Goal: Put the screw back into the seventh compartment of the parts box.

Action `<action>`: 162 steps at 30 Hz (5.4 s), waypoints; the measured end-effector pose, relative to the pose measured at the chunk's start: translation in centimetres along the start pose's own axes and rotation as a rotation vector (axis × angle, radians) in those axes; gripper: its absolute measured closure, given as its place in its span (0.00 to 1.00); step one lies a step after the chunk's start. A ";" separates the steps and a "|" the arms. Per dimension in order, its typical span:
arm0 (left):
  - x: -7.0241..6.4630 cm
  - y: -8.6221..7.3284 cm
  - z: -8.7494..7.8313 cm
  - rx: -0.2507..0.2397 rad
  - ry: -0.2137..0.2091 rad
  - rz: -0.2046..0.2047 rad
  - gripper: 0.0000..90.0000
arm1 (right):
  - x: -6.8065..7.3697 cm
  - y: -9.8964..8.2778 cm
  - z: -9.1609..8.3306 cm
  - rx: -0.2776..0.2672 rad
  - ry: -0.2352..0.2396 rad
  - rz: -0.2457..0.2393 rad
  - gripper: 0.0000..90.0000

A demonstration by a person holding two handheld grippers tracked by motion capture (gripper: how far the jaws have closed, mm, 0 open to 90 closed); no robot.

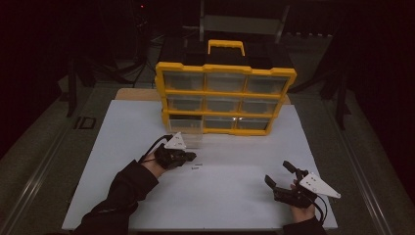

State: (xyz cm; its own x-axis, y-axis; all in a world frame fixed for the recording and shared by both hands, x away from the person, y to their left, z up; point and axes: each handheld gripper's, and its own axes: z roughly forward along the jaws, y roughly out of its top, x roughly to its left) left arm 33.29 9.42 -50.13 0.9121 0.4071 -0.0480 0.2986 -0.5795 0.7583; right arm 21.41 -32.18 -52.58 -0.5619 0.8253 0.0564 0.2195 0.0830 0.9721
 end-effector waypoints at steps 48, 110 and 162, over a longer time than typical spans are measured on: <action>5.4 7.0 -5.6 -0.126 0.139 -0.139 0.96 | 0.0 0.0 0.0 -0.005 0.002 -0.002 0.13; 6.3 6.1 -2.8 0.049 0.155 -0.281 0.32 | 0.0 0.0 -0.1 -0.003 0.006 0.003 0.13; -1.3 1.3 -2.5 -0.056 -0.063 -0.145 0.15 | 0.2 0.1 0.0 0.003 0.010 -0.007 0.13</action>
State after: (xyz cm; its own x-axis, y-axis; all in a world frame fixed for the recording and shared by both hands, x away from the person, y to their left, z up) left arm 31.84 9.89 -47.45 0.8769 0.4375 -0.1992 0.4140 -0.4766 0.7755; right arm 21.28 -32.01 -52.47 -0.5717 0.8188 0.0519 0.2182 0.0907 0.9717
